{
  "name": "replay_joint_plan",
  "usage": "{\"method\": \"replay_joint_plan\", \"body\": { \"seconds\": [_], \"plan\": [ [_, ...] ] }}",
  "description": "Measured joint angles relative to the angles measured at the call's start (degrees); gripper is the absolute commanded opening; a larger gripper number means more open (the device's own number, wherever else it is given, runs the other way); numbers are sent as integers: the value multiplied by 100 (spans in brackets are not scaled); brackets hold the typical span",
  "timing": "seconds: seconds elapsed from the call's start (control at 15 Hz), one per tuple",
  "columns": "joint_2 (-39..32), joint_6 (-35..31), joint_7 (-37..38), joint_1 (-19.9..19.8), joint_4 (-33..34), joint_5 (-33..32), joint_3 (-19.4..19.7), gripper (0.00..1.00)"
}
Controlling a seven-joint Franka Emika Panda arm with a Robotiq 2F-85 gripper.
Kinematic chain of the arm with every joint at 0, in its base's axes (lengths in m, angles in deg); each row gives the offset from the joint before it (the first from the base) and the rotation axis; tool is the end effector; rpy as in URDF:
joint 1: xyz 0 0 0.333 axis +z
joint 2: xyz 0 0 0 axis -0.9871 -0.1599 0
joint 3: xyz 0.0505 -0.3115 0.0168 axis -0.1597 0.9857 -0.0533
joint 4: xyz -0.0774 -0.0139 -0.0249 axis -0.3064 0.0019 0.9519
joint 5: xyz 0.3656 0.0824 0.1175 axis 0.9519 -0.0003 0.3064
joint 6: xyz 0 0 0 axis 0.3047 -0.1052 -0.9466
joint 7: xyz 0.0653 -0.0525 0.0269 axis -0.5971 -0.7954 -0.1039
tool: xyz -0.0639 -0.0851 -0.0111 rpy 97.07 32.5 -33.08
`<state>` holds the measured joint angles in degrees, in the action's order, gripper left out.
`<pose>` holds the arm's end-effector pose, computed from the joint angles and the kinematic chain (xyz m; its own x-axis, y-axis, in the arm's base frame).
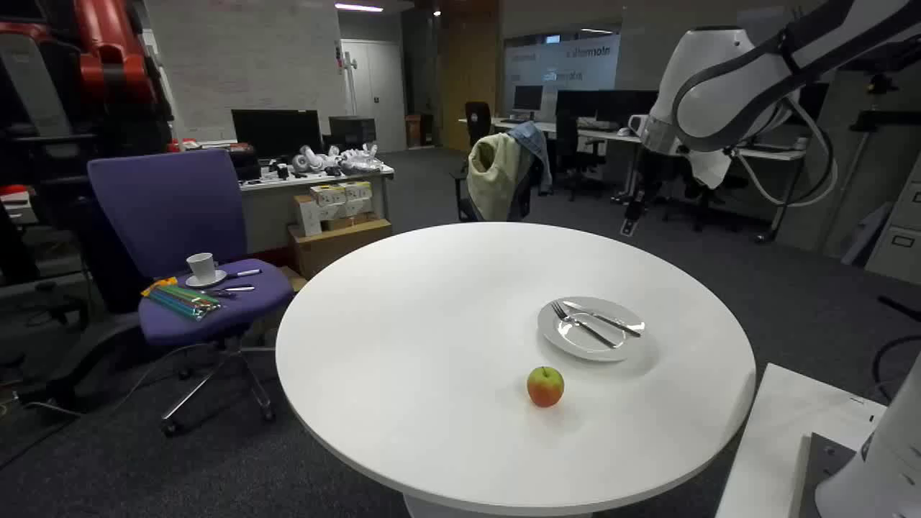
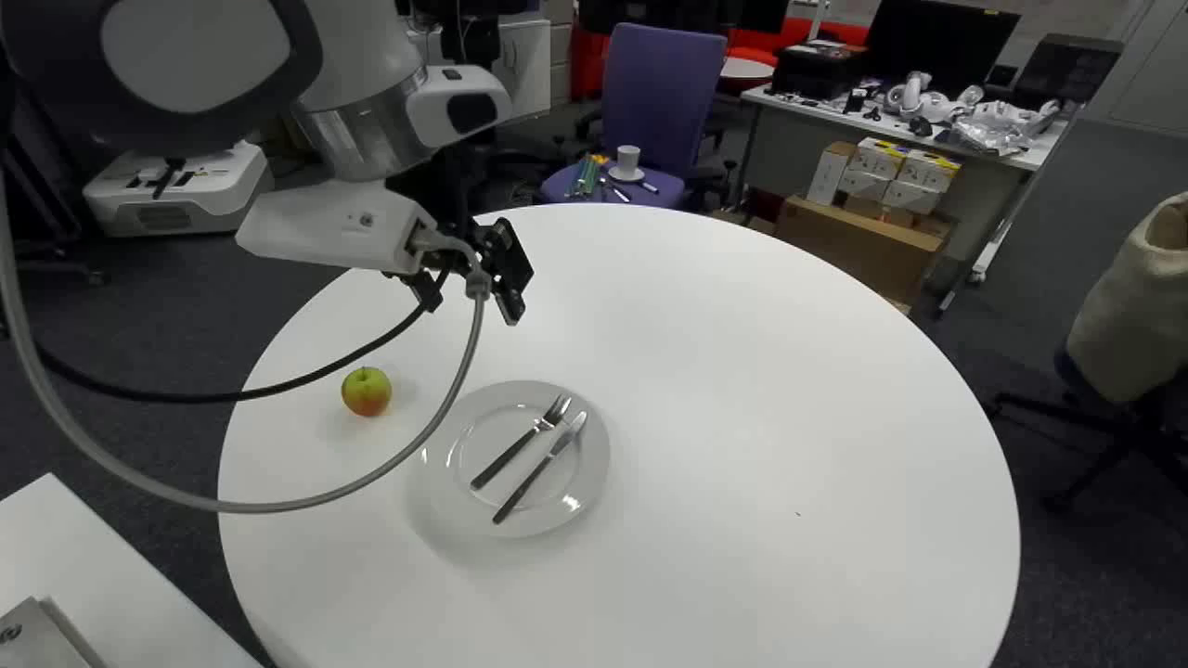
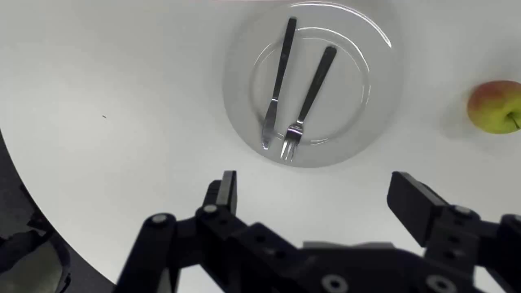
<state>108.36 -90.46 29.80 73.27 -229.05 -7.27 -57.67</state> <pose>0.4005 -0.1617 0.4068 0.9624 0.1603 0.2194 0.1220 -0.9764 0.1781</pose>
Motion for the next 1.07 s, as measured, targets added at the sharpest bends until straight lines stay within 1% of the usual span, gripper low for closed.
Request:
{"method": "replay_joint_plan", "body": {
  "seconds": [0.8,1.07],
  "plan": [
    [-10,6,0,0,0,13,-1,100],
    [-187,9,-2,-4,0,31,1,100]
  ]
}}
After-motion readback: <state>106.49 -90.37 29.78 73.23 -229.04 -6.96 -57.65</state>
